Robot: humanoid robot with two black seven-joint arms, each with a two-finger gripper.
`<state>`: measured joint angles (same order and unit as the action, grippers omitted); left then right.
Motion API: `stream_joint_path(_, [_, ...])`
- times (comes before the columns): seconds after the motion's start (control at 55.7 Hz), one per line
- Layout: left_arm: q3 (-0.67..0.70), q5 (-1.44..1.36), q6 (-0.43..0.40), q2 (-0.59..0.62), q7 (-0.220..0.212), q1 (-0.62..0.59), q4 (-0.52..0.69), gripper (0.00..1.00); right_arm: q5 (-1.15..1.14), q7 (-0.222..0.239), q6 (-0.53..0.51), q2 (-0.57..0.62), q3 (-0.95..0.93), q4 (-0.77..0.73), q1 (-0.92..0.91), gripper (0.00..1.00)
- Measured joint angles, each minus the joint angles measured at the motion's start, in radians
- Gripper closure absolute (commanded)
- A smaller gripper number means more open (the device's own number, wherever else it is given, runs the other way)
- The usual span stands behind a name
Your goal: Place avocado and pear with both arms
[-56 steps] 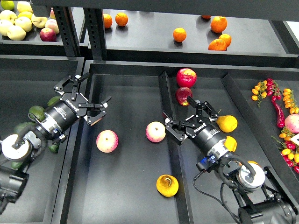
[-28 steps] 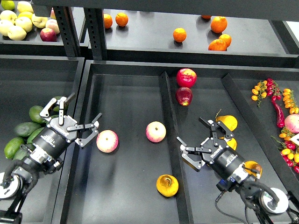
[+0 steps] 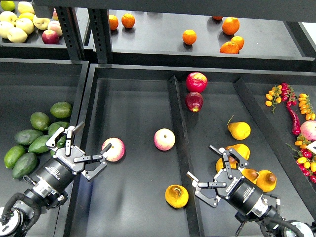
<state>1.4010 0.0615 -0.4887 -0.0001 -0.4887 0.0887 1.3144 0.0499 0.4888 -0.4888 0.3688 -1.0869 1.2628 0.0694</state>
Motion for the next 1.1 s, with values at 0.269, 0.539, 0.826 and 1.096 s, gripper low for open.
stream_joint_path(0.269, [-0.005,0.0,0.0,0.0,0.0,0.011,0.004,0.01,-0.088,0.0,0.0,0.115,0.184,-0.088,-0.18,0.0])
stream_joint_path(0.539, [-0.007,-0.002,0.0,0.0,0.0,0.019,0.028,0.01,-0.093,0.0,0.0,0.097,0.327,-0.264,-0.389,0.0])
stream_joint_path(0.826, [-0.005,-0.002,0.0,0.0,0.0,0.023,0.029,0.01,-0.093,0.0,0.0,0.016,0.418,-0.385,-0.429,0.01])
stream_joint_path(1.096, [-0.005,-0.002,0.0,0.0,0.0,0.028,0.025,0.01,-0.135,0.0,0.0,-0.068,0.43,-0.476,-0.442,0.02])
